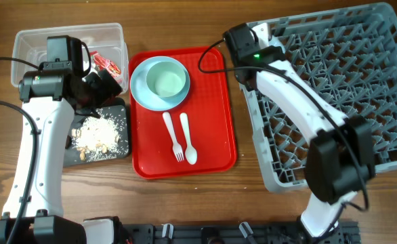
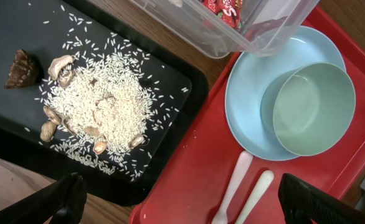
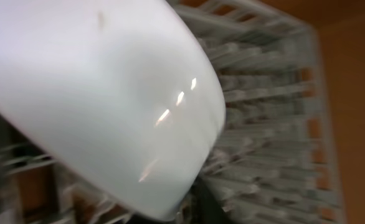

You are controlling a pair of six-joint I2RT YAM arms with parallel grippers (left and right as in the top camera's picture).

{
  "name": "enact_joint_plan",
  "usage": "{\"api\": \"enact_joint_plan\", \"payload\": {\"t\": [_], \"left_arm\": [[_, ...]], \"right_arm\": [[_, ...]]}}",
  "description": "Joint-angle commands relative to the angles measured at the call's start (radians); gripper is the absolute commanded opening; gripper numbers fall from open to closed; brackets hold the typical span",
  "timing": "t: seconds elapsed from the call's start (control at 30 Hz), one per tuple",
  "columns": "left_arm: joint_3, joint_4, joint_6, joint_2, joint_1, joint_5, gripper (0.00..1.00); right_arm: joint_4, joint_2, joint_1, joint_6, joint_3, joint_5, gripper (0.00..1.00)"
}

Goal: Sort waste into correct bins and load items into the dishwasher rack
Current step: 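Place the light blue bowl upside down in the rack's top row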

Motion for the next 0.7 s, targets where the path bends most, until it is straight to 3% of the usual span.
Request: {"api": "enact_joint_plan", "payload": {"t": [0.0, 0.03, 0.07, 0.13, 0.23, 0.3, 0.6, 0.67], "left_arm": [[0.003, -0.004, -0.016, -0.005, 0.004, -0.013, 1.0], [0.003, -0.004, -0.016, -0.005, 0.004, -0.013, 1.0], [0.003, -0.004, -0.016, -0.005, 0.004, -0.013, 1.0], [0.003, -0.004, -0.016, -0.005, 0.004, -0.013, 1.0], [0.003, -0.003, -0.016, -0.005, 0.004, -0.013, 1.0], [0.003, -0.004, -0.016, -0.005, 0.004, -0.013, 1.0], [0.003, -0.006, -0.009, -0.005, 0.004, -0.024, 1.0], [0.003, -0.031, -0.01, -0.005, 0.006, -0.077, 1.0]], "right_arm": [[-0.026, -0.122, 0.014, -0.003, -0.007, -0.296, 0.54], [-0.027, -0.147, 0.014, -0.004, -0.007, -0.339, 0.64], [-0.027, -0.179, 0.014, -0.004, -0.007, -0.391, 0.66], [-0.024, -0.199, 0.014, -0.003, -0.007, -0.463, 0.66], [0.01, -0.197, 0.015, -0.002, -0.008, -0.812, 0.66], [0.06, -0.187, 0.026, 0.01, -0.008, -0.944, 0.65], [0.326, 0.006, 0.141, 0.134, -0.007, -0.935, 0.66], [0.34, 0.042, 0.161, 0.19, -0.007, -0.855, 0.64]]}}
